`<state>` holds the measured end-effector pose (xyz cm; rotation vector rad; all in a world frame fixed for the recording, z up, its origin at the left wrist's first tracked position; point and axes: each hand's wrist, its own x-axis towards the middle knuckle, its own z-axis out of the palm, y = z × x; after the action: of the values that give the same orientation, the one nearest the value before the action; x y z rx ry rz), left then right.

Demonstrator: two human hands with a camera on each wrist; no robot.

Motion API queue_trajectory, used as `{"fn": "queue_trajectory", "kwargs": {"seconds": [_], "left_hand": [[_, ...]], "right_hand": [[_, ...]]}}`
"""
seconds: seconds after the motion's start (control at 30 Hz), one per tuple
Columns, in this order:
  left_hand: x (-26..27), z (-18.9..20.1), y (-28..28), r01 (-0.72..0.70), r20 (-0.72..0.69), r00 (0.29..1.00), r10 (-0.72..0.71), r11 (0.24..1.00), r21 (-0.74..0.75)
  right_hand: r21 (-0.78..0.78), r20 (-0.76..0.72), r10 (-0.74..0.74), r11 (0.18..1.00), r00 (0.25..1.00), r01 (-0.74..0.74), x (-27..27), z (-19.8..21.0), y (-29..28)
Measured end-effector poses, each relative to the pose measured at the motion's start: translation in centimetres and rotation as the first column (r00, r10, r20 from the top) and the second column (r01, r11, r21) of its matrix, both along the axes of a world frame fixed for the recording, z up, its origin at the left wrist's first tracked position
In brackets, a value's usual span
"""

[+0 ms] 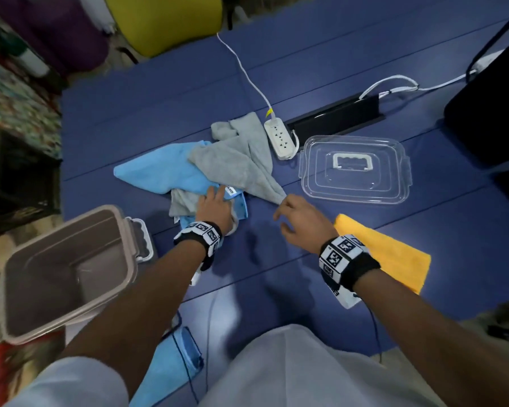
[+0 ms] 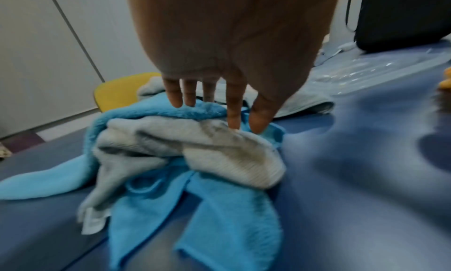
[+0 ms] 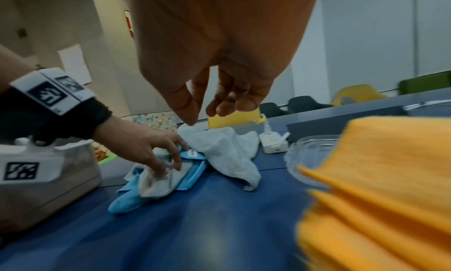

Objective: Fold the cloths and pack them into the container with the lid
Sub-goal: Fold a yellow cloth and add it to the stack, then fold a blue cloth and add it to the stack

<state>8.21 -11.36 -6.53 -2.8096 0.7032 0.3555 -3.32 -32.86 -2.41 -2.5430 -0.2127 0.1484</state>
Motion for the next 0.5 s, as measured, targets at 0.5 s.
{"fn": "queue_trajectory", "kwargs": {"seconds": [0.5], "left_hand": [[0.1,16.8,1.6,0.043,-0.119,0.971,-0.209,0.637,-0.77]], "right_hand": [[0.439,0.187,-0.165,0.896,0.969,0.068,5.3,6.9,4.7]]}}
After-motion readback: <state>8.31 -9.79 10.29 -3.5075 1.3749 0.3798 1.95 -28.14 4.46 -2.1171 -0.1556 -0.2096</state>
